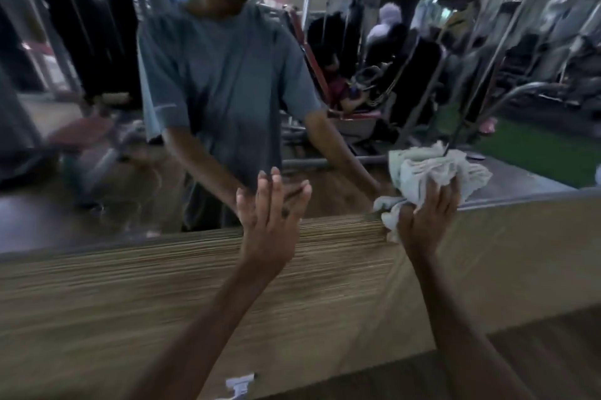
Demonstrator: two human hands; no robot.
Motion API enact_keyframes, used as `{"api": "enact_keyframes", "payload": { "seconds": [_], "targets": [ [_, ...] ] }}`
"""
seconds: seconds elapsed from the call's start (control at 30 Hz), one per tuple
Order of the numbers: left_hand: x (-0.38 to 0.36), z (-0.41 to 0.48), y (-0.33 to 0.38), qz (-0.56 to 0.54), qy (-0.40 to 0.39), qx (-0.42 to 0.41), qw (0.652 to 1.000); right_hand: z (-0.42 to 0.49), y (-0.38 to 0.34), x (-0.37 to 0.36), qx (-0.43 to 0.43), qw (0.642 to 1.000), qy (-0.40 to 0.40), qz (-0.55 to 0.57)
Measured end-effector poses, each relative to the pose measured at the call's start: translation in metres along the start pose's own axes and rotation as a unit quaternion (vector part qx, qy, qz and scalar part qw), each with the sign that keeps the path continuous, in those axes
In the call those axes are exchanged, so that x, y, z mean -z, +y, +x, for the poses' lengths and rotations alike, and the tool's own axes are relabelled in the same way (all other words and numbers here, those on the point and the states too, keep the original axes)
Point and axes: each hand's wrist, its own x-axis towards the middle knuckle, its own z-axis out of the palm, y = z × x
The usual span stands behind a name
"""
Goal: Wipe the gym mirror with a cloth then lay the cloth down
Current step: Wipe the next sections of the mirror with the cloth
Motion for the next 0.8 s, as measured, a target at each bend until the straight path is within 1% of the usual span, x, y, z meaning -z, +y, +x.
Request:
{"api": "enact_keyframes", "payload": {
  "seconds": [0.07, 0.17, 0.27, 0.3, 0.37, 0.4, 0.43, 0.53, 0.6, 0.67, 0.7, 0.73, 0.8],
  "targets": [
    [-0.002, 0.0, -0.001, -0.009, -0.007, 0.0, 1.0, 0.003, -0.007, 0.002, -0.072, 0.997, 0.01, 0.033],
    [-0.001, -0.003, -0.003, 0.005, -0.013, -0.01, 1.0, -0.001, -0.022, 0.004, -0.109, 0.993, 0.01, 0.042],
    [0.009, 0.001, 0.002, 0.01, -0.02, 0.002, 1.0, -0.006, -0.04, 0.012, -0.196, 0.977, 0.007, 0.078],
    [0.012, 0.0, 0.004, 0.01, -0.021, 0.009, 1.0, -0.013, -0.049, 0.017, -0.226, 0.969, -0.003, 0.101],
    [0.018, -0.01, 0.008, -0.013, -0.031, 0.026, 0.999, -0.032, -0.068, 0.027, -0.248, 0.957, -0.049, 0.143],
    [0.021, -0.018, 0.01, -0.036, -0.041, 0.037, 0.998, -0.044, -0.078, 0.033, -0.238, 0.956, -0.081, 0.153],
    [0.025, -0.028, 0.012, -0.065, -0.051, 0.048, 0.995, -0.057, -0.087, 0.038, -0.209, 0.958, -0.115, 0.159],
    [0.049, -0.065, 0.01, -0.129, -0.049, 0.101, 0.985, -0.093, -0.119, 0.053, -0.06, 0.959, -0.201, 0.192],
    [0.074, -0.092, -0.001, -0.14, -0.037, 0.14, 0.98, -0.109, -0.148, 0.06, 0.017, 0.942, -0.239, 0.236],
    [0.098, -0.121, -0.02, -0.142, -0.061, 0.202, 0.967, -0.124, -0.18, 0.062, 0.051, 0.915, -0.275, 0.292],
    [0.11, -0.137, -0.03, -0.146, -0.079, 0.251, 0.954, -0.131, -0.197, 0.061, 0.055, 0.898, -0.297, 0.321],
    [0.123, -0.156, -0.039, -0.155, -0.095, 0.314, 0.932, -0.14, -0.213, 0.059, 0.058, 0.879, -0.321, 0.348],
    [0.147, -0.193, -0.05, -0.178, -0.102, 0.429, 0.879, -0.161, -0.241, 0.054, 0.056, 0.843, -0.367, 0.389]
  ]
}}
